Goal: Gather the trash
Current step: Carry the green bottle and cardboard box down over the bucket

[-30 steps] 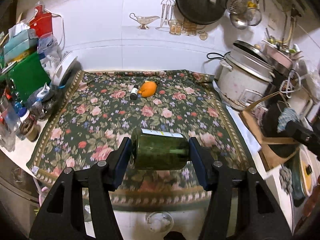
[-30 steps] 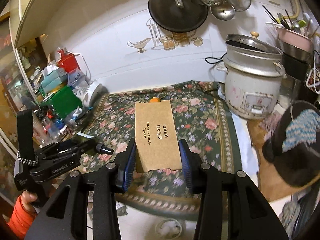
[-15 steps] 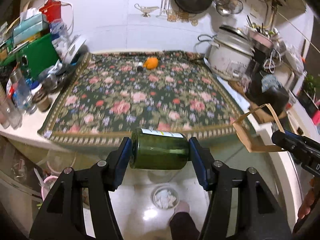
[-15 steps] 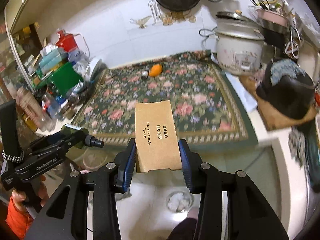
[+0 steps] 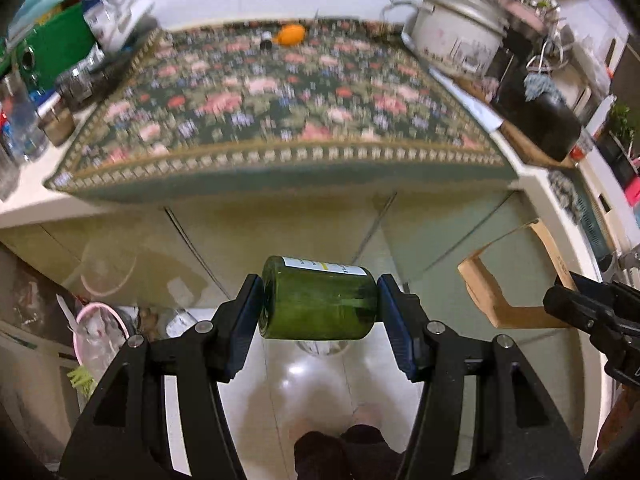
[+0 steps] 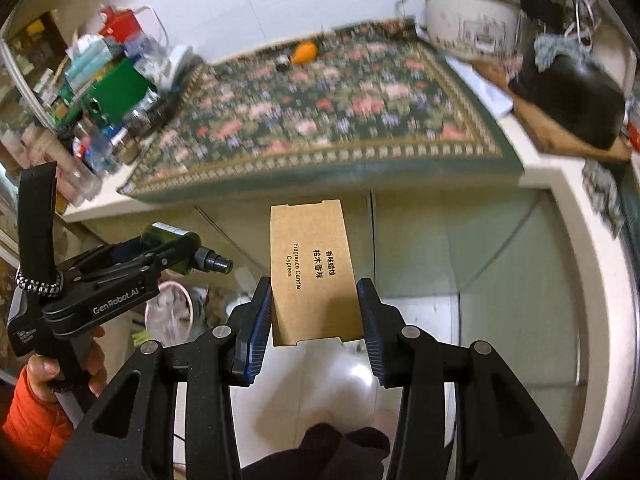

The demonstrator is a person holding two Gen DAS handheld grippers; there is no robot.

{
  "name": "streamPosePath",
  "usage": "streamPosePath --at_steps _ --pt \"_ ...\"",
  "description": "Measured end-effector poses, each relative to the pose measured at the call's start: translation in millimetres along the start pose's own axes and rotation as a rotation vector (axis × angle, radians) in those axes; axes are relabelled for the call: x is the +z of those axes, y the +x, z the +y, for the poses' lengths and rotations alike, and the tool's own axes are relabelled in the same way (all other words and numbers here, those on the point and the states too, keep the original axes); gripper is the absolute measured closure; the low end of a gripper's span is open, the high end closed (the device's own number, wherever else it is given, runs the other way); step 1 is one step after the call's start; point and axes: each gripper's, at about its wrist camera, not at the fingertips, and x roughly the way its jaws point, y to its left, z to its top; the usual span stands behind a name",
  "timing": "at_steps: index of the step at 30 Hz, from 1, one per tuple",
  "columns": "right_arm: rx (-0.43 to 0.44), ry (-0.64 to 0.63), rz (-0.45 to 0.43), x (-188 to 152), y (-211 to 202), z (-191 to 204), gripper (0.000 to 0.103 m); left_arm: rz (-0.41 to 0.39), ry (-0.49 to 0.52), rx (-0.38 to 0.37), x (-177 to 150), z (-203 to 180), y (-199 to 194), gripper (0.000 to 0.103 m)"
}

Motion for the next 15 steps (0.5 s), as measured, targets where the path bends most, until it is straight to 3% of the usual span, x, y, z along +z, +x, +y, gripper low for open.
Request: streamPosePath --at_steps 8,15 --pt "0.002 0.016 0.125 -26.8 101.6 -50.0 0.065 0.102 -0.079 0.04 -43.4 6.5 101.7 0.046" --pt "-0.004 0.015 0.184 -58.9 226.6 -93.3 0.065 0.158 -0.165 0.073 -98.9 31.8 206.9 0.046"
